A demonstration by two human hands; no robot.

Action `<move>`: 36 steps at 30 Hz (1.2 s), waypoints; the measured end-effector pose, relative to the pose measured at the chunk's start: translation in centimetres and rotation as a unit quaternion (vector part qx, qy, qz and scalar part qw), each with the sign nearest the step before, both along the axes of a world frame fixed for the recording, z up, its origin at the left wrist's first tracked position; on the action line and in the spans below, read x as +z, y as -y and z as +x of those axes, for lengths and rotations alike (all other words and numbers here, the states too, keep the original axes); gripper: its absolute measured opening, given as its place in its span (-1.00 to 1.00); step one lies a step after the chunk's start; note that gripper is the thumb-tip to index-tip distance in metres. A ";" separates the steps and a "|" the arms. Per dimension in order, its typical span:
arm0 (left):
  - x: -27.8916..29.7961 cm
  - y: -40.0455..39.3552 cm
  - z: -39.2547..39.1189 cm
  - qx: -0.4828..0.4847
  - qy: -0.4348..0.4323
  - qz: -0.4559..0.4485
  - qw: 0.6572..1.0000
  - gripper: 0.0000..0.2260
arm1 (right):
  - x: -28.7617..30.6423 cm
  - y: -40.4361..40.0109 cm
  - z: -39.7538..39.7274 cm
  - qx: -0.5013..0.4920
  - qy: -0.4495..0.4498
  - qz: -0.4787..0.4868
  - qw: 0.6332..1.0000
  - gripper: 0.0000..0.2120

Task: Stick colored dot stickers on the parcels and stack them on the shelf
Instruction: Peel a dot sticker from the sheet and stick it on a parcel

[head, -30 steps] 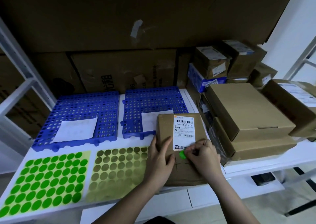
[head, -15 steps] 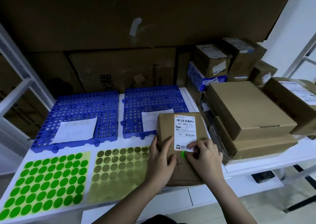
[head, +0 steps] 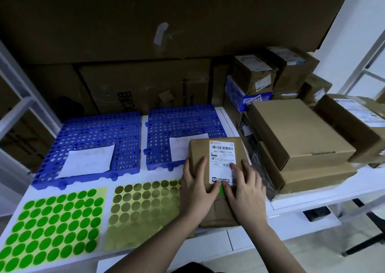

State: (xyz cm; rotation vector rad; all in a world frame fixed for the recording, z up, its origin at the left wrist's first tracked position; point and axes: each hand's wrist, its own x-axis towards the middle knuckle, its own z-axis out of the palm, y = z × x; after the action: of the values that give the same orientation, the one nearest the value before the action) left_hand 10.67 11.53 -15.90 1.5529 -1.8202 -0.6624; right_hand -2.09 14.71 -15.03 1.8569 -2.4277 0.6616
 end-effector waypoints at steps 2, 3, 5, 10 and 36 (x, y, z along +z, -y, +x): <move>-0.1 0.0 0.2 -0.006 0.005 0.006 1.000 -0.28 | -0.2 -0.1 -0.2 0.008 -0.011 0.001 1.000 -0.52; -0.1 0.0 0.3 -0.016 0.005 0.012 1.000 -0.29 | -0.3 -0.2 -0.5 0.016 -0.013 0.000 1.000 -0.54; -0.3 0.1 0.7 -0.037 0.002 0.026 0.999 -0.29 | -0.4 -0.3 -0.9 0.034 -0.012 -0.011 0.999 -0.59; -0.1 0.2 1.7 -0.082 -0.035 0.056 0.994 -0.24 | -0.5 -0.3 -1.8 0.043 0.071 -0.067 0.994 -0.66; 5.9 2.8 4.7 0.054 -0.359 0.250 0.897 -0.54 | 6.3 1.4 -1.3 -0.004 0.570 0.071 0.819 -0.64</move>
State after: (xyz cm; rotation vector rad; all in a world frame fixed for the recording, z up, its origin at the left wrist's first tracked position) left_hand 15.35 8.68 -10.04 1.4095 -1.0381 -1.5023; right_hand -3.40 13.34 -8.73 1.7077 -3.0947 2.1500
